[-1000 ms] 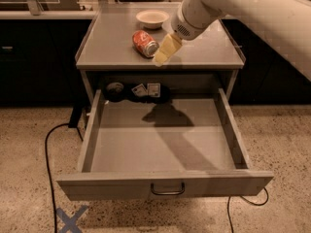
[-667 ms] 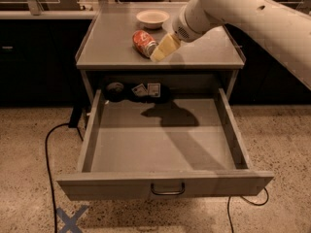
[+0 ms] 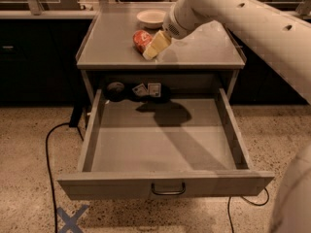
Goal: Place coke can into top drawer
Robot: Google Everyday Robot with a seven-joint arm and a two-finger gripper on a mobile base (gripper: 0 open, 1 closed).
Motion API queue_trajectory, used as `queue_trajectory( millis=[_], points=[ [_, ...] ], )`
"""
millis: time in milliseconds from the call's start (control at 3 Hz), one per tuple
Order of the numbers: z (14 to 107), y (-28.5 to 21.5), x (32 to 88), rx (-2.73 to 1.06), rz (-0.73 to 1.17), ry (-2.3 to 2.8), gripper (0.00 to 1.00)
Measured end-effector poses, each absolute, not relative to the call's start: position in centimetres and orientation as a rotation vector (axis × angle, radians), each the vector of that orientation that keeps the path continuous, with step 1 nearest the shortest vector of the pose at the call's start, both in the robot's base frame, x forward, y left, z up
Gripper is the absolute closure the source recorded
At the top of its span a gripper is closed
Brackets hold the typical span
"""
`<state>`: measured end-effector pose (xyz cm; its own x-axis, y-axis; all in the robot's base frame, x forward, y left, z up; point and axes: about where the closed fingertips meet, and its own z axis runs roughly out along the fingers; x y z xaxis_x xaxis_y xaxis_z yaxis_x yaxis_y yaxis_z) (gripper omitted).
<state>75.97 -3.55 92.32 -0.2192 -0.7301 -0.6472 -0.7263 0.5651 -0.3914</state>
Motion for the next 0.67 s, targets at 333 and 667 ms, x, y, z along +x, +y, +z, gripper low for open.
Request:
queue_trajectory(
  millis=[333,667],
  points=[
    [92.1,-1.5,78.6,-1.223,0.004,1.961,0.00],
    [92.5,0.7,80.7,-1.272,0.016,1.954,0.00]
  ],
)
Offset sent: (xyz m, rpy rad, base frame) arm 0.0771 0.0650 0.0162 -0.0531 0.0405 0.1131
